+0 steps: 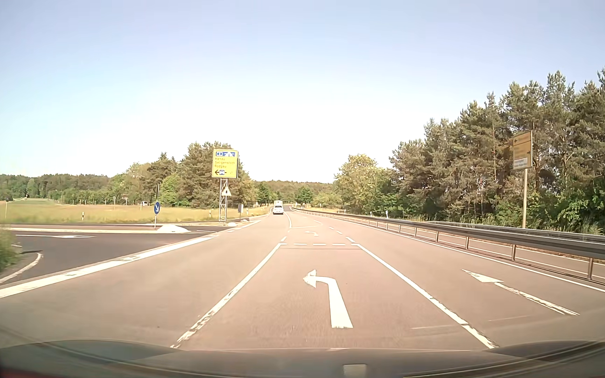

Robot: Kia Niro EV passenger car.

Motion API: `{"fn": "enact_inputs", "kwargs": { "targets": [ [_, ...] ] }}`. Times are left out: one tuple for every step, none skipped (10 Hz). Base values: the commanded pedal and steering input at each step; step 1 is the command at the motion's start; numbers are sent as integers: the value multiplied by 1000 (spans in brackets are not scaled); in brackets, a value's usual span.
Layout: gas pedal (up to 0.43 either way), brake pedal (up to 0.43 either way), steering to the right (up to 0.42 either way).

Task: Follow the waypoints while adhering to traffic rules and regulations

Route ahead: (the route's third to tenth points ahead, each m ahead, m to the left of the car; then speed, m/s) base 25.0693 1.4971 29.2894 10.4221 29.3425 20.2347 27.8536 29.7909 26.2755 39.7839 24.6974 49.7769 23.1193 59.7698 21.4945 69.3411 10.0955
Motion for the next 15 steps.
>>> {"fn": "enact_inputs", "kwargs": {
  "targets": [
    [0, 341, 3],
    [0, 341, 3],
    [0, 341, 2],
    [0, 348, 0],
    [0, 348, -1],
    [0, 348, -1],
    [0, 348, -1],
    [0, 348, -1],
    [0, 348, -1],
    [0, 354, -2],
    [0, 348, -3],
    [0, 354, -3],
    [0, 354, -3],
    [0, 354, -3],
    [0, 354, -3]
  ]
}}
